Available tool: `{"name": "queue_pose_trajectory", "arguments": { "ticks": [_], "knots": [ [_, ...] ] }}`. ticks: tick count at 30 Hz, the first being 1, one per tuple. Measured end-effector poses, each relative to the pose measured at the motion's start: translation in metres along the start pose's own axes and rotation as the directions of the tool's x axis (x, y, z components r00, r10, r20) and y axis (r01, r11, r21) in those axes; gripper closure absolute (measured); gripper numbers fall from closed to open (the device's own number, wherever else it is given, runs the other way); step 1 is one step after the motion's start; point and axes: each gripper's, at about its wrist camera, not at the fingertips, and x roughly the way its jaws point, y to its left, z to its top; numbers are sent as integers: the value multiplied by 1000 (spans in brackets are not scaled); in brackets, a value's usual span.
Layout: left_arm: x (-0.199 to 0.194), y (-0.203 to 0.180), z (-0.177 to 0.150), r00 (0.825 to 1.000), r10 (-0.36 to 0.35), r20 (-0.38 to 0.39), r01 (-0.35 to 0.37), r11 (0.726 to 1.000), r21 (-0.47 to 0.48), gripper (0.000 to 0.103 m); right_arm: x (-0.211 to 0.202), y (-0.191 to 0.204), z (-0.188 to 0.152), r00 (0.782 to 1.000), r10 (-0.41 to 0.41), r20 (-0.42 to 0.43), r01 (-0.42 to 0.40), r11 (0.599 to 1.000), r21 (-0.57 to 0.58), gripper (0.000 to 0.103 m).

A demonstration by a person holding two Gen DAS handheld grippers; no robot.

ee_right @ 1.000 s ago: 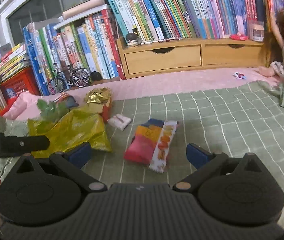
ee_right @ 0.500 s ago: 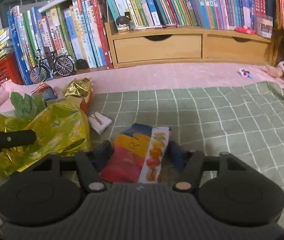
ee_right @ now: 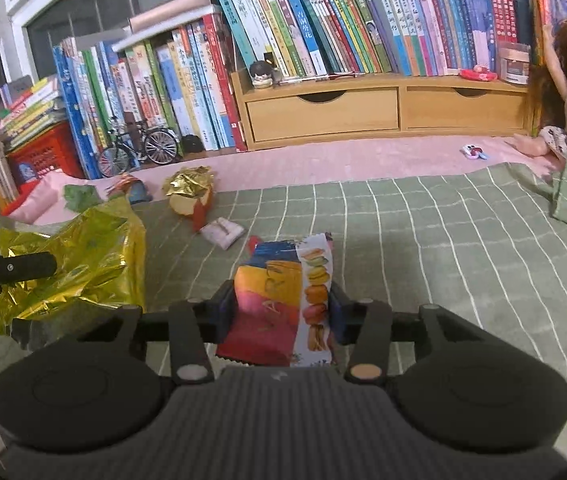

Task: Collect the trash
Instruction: 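Carry the gold foil bag and orange snack packet down past the bed edge toward the bin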

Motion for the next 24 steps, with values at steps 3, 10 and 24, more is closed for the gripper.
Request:
{"name": "queue_pose_trajectory", "arguments": {
  "ticks": [3,10,24],
  "knots": [
    [-20,4,-5,999,8,31,-7,1000,-16,75,-11,3,-13,1000,-1,-13,1,1000,13,52],
    [-53,4,-20,999,-1,38,3,999,-51,75,-45,30,-47,999,39,-20,-40,999,-19,52],
    [-108,-12,-74,1000,-9,8,10,999,-42,75,-92,58,-87,987,157,-27,-157,987,25,51]
  ]
}}
